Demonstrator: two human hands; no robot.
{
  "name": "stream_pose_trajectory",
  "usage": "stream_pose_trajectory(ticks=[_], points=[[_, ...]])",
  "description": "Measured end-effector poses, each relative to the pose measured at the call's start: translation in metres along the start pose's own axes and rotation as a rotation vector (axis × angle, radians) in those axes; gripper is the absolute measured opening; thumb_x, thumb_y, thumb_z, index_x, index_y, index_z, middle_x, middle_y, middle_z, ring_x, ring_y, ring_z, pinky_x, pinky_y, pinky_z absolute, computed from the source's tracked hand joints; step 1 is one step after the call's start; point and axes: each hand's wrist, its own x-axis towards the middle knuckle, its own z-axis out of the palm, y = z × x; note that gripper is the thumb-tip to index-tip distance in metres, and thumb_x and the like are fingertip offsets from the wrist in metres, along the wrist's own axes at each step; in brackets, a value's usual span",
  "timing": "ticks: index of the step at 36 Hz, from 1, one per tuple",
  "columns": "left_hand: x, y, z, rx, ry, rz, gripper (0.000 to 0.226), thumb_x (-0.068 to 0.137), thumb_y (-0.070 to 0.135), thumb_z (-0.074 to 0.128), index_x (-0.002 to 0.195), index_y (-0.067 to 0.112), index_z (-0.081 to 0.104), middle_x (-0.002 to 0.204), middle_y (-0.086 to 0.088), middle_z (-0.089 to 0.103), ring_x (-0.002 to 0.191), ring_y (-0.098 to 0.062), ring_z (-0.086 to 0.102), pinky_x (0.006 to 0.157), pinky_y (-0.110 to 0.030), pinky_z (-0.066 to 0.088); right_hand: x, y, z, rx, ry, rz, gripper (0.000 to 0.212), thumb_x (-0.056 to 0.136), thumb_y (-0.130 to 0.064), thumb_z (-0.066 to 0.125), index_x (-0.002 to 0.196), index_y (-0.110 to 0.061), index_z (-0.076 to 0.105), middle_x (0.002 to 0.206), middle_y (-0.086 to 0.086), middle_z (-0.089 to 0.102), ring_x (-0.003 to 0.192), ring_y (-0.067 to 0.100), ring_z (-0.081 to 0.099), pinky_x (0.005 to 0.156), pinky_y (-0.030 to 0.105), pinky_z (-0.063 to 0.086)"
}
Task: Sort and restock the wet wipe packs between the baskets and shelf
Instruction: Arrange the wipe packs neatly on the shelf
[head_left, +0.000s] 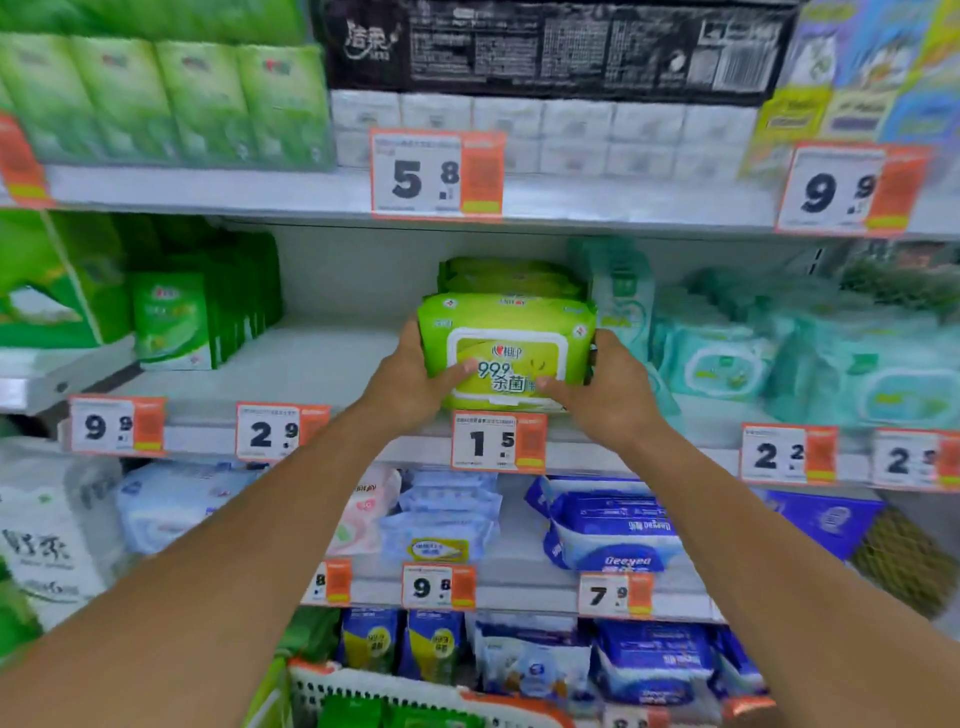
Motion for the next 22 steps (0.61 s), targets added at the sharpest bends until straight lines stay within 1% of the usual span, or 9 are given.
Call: stream_pose_trajectory(ticks=[3, 8, 10, 12, 14, 17, 18, 20, 22], points=[[0.005, -0.002, 0.000, 0.070, -0.005, 0.012, 0.073, 0.088, 0.041, 0.069, 0.147, 0.021, 0.031, 0.126, -0.004, 0.063, 0.112, -0.026, 0.059, 0.091, -0.028, 0.044, 0.006, 0.000, -0.001, 0.010, 0.022, 0.003, 0.061, 0.070, -0.026, 0.090, 0.117, -0.012, 0.056, 0.112, 0.003, 0.068, 0.100, 0.023, 0.065, 0.085, 0.037, 0.053], [0.009, -0.001, -0.001, 0.209, -0.025, -0.008, 0.086, 0.086, 0.045, 0.070, 0.152, 0.021, 0.019, 0.125, -0.011, 0.063, 0.105, -0.029, 0.059, 0.082, -0.029, 0.041, 0.009, 0.001, -0.005, 0.011, -0.025, -0.029, 0.076, 0.062, -0.019, 0.094, 0.121, -0.008, 0.048, 0.105, -0.003, 0.061, 0.094, 0.015, 0.058, 0.071, 0.023, 0.045], [0.009, -0.002, 0.000, 0.250, -0.033, -0.022, 0.085, 0.087, 0.048, 0.067, 0.152, 0.022, 0.018, 0.123, -0.012, 0.063, 0.104, -0.030, 0.059, 0.080, -0.029, 0.039, 0.010, 0.001, -0.007, -0.016, -0.051, -0.041, 0.077, 0.062, -0.021, 0.094, 0.120, -0.007, 0.046, 0.108, -0.001, 0.062, 0.094, 0.014, 0.056, 0.075, 0.027, 0.047], [0.006, -0.003, -0.001, 0.287, -0.049, -0.029, 0.081, 0.088, 0.051, 0.064, 0.149, 0.022, 0.020, 0.117, -0.010, 0.064, 0.097, -0.029, 0.057, 0.078, -0.030, 0.040, 0.011, 0.000, -0.009, -0.064, -0.073, -0.029, 0.078, 0.061, -0.028, 0.095, 0.119, -0.009, 0.046, 0.107, -0.002, 0.062, 0.095, 0.017, 0.058, 0.080, 0.033, 0.050], [0.004, -0.004, -0.003, 0.287, -0.078, -0.024, 0.079, 0.088, 0.053, 0.063, 0.148, 0.023, 0.022, 0.113, -0.006, 0.063, 0.094, -0.025, 0.056, 0.081, -0.031, 0.043, 0.011, -0.002, -0.013, -0.094, -0.089, 0.005, 0.076, 0.064, -0.043, 0.091, 0.118, -0.012, 0.048, 0.105, -0.004, 0.062, 0.093, 0.017, 0.060, 0.079, 0.032, 0.049], [0.006, 0.000, -0.006, 0.300, -0.145, -0.030, 0.079, 0.088, 0.055, 0.062, 0.148, 0.023, 0.021, 0.122, -0.006, 0.063, 0.106, -0.027, 0.060, 0.091, -0.035, 0.048, 0.014, -0.009, -0.017, -0.128, -0.097, 0.056, 0.083, 0.072, -0.067, 0.074, 0.126, -0.011, 0.046, 0.109, 0.002, 0.066, 0.097, 0.024, 0.064, 0.084, 0.039, 0.053], [0.007, 0.001, -0.007, 0.305, -0.166, -0.036, 0.079, 0.089, 0.054, 0.061, 0.148, 0.022, 0.020, 0.126, -0.008, 0.063, 0.109, -0.028, 0.060, 0.093, -0.036, 0.048, 0.015, -0.012, -0.018, -0.137, -0.097, 0.063, 0.088, 0.075, -0.069, 0.070, 0.133, -0.009, 0.041, 0.112, 0.005, 0.066, 0.100, 0.026, 0.064, 0.087, 0.041, 0.053], [0.008, 0.004, -0.005, 0.310, -0.185, -0.039, 0.078, 0.091, 0.052, 0.060, 0.149, 0.021, 0.018, 0.129, -0.010, 0.061, 0.110, -0.028, 0.059, 0.091, -0.034, 0.046, 0.016, -0.016, -0.019, -0.176, -0.103, 0.061, 0.096, 0.079, -0.070, 0.065, 0.146, -0.010, 0.031, 0.116, 0.007, 0.063, 0.102, 0.028, 0.062, 0.089, 0.039, 0.050], [0.005, 0.006, -0.004, 0.326, -0.175, -0.044, 0.077, 0.091, 0.050, 0.060, 0.148, 0.019, 0.018, 0.129, -0.011, 0.061, 0.103, -0.025, 0.057, 0.086, -0.032, 0.043, 0.014, -0.017, -0.017, -0.209, -0.095, 0.056, 0.096, 0.081, -0.070, 0.063, 0.150, -0.014, 0.027, 0.122, 0.009, 0.063, 0.108, 0.031, 0.061, 0.091, 0.040, 0.050]])
